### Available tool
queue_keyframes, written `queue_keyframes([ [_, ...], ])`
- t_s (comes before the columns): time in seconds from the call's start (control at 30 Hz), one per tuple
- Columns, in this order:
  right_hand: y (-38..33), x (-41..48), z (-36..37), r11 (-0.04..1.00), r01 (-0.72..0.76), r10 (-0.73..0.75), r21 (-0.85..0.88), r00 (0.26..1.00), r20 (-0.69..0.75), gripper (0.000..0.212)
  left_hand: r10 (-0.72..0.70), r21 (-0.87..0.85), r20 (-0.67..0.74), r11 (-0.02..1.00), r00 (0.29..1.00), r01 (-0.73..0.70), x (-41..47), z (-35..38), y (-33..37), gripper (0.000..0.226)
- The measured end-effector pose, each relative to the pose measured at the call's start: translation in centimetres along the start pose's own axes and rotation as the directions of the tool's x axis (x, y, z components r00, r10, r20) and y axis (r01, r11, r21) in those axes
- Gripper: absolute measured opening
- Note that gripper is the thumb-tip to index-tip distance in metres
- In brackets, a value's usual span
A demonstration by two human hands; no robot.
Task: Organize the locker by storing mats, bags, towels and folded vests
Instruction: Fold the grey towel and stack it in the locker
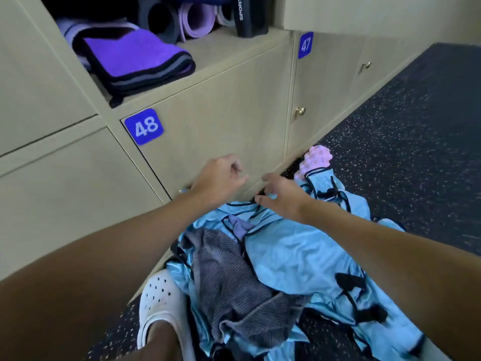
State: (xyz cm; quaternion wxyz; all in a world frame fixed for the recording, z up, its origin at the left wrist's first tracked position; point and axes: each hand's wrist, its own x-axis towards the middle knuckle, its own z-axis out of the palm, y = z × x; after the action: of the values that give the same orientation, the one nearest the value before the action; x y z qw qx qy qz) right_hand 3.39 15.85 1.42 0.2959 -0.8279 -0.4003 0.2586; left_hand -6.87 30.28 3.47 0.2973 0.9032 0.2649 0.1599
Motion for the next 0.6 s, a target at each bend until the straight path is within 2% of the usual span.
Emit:
queue_keyframes([
  [0.1, 1.2, -1.9, 4.9, 0.998, -0.052, 0.047, 0.047, 0.994, 0.097, 0.035, -0.119, 0.042, 0.135, 0.993, 0.984, 0.114, -4.7, 2.1, -4.4, 0.016],
  [0.2, 2.0, -3.0, 9.2, 0.997, -0.063, 0.053, 0.046, 0.981, 0.187, 0.025, -0.219, 0.066, 0.166, 0.975, 0.961, 0.211, -8.6, 3.4, -8.0, 0.016],
  [0.4, 4.7, -4.4, 14.8, 0.995, -0.078, 0.093, -0.064, 0.957, 0.273, 0.047, -0.347, 0.163, 0.127, 0.931, 0.929, 0.326, -13.1, 5.1, -13.2, 0.018],
  [0.5, 5.6, -5.0, 15.9, 0.988, -0.048, 0.084, -0.147, 0.963, 0.256, 0.068, -0.391, 0.159, 0.146, 0.916, 0.909, 0.369, -14.5, 5.9, -14.5, 0.039],
  [0.53, 5.6, -5.1, 16.2, 0.982, -0.041, 0.085, -0.183, 0.967, 0.24, 0.067, -0.399, 0.123, 0.164, 0.916, 0.902, 0.383, -14.8, 6.1, -14.5, 0.046],
  [0.6, 5.6, -5.1, 16.5, 0.969, -0.05, 0.1, -0.244, 0.975, 0.198, 0.051, -0.424, 0.04, 0.169, 0.905, 0.89, 0.424, -15.2, 6.5, -14.4, 0.055],
])
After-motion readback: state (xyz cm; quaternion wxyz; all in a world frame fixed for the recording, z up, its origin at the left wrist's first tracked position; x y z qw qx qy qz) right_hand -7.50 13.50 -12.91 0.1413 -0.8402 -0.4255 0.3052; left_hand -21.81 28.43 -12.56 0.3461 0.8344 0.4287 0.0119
